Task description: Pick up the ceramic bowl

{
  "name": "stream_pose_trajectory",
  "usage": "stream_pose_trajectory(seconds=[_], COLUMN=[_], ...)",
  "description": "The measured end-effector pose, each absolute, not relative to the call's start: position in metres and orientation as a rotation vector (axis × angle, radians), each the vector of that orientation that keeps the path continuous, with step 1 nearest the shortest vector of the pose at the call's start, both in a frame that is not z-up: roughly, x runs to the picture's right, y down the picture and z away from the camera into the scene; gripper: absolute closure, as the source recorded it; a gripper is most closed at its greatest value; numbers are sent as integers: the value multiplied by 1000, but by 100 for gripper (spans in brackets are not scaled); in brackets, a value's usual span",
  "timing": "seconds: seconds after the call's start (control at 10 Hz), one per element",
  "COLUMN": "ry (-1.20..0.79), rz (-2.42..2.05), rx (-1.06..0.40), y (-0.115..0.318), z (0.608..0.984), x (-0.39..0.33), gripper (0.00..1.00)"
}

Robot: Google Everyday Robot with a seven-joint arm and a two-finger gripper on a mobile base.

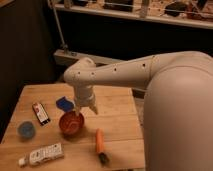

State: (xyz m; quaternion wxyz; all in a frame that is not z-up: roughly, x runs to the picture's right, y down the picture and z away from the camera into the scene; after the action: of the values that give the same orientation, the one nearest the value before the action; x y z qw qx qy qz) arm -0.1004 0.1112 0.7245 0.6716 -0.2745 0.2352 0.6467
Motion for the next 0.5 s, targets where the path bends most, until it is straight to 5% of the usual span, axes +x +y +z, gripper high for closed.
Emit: stream_pose_trajectory(seconds=[0.5], ry=[493], rz=[1469], rx=[-696], y=[131], z=[756], x=[-112], gripper=[35])
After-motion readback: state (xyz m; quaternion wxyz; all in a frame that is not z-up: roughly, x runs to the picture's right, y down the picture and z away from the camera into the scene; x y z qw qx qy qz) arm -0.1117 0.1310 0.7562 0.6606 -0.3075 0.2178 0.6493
